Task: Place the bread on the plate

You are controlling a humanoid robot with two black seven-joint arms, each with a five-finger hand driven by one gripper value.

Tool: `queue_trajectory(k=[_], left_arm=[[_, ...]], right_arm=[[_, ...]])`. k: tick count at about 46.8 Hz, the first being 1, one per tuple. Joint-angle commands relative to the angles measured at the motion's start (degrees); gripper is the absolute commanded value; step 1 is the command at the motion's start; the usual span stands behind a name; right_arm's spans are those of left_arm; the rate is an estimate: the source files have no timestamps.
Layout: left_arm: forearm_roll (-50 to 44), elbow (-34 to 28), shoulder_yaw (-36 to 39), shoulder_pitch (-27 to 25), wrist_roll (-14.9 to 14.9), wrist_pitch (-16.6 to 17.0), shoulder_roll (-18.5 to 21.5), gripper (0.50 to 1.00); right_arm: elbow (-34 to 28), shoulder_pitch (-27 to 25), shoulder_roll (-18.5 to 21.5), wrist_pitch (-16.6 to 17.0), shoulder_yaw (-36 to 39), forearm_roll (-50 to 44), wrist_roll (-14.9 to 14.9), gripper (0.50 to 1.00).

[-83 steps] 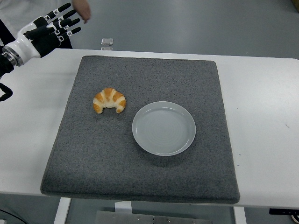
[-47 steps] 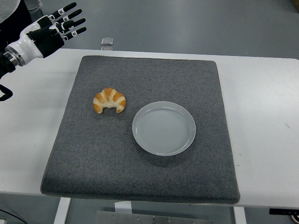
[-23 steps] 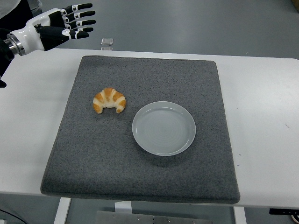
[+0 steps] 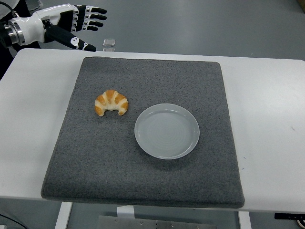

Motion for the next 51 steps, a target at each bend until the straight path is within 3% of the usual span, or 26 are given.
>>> queue_trajectory(k=[1,13,20,36,45,51], left_arm=[[3.76,-1.86,0.00,-0.03,-0.61,1.35,0.13,0.999],[10.88,-8.89,1.75,1.11,-0.61,12.25,0.30,0.999],[13.60,-12.58,4.65,1.11,-0.69,16.03,1.09,0.999],[24.77,-13.90,14.23,1.46,-1.31,27.28,0.21,0.999],[28.81,-13.64,18.71,1.81,-1.31,31.41,-0.14,0.999],[29.96,-12.76,19.95,4.18,-1.31,36.50,-3.12,0.999]], right_arm=[[0.00,-0.01,0.00,-0.01,-0.01,0.00,0.00,0.930],[0.00,-0.01,0.00,-0.01,-0.01,0.00,0.00,0.932],[0.00,-0.01,0.00,-0.01,-0.01,0.00,0.00,0.930],[0.00,-0.01,0.00,-0.01,-0.01,0.00,0.00,0.932],[0.00,-0.01,0.00,-0.01,-0.01,0.00,0.00,0.930],[0.00,-0.01,0.00,-0.01,-0.01,0.00,0.00,0.930]])
